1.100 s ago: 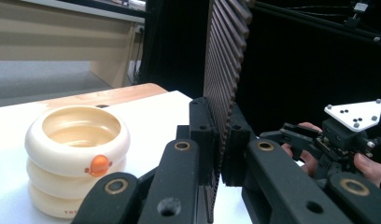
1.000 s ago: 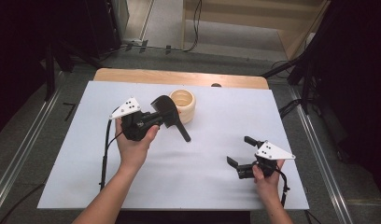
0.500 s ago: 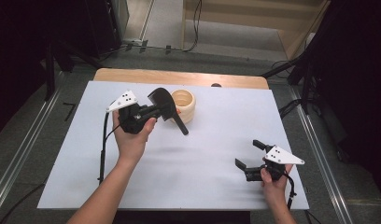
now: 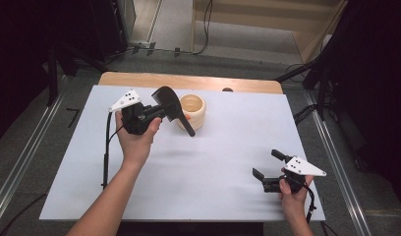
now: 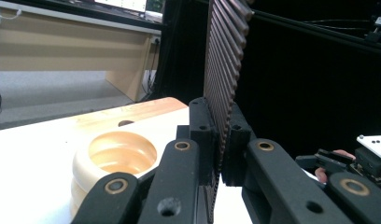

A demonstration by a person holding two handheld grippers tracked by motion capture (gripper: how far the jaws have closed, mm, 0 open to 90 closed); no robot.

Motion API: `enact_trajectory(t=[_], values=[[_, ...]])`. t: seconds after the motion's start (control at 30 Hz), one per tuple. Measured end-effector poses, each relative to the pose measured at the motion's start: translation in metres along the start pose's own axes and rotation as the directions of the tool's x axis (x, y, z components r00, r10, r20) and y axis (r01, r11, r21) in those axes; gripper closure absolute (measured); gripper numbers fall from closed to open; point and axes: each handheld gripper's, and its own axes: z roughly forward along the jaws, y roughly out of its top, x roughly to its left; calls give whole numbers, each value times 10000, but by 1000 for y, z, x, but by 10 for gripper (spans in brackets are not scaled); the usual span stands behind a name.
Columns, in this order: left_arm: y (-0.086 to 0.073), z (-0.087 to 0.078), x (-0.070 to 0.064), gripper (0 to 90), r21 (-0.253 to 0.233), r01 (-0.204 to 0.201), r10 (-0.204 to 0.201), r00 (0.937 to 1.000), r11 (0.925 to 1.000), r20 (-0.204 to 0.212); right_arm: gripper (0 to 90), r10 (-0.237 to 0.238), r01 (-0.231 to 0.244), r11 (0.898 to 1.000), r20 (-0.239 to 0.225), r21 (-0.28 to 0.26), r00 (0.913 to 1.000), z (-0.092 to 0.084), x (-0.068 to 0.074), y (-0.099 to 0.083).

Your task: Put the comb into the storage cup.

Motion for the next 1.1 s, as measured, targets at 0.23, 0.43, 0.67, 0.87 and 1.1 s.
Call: enact_trajectory(t=[0.23,0.43,0.67,0.87,1.1], values=[[8,1,5,857,-61,-37,36,9999,10000,-153,0,143,-143,9999,108,12,9998,-4,-3,-2],[13,5,9,857,-71,-46,44,9997,10000,-239,0,217,-216,9998,129,-27,9997,-5,-5,-3],[17,8,16,857,-106,-46,42,9992,9999,-405,0,183,-183,9998,162,11,9997,-4,-4,-4],[21,12,21,856,-176,33,-40,9990,9998,-438,0,168,-167,9999,224,-33,9996,-3,-4,-4],[25,17,23,857,-210,55,-64,9990,9998,-449,0,145,-145,9999,223,-13,9996,-3,-4,-5]])
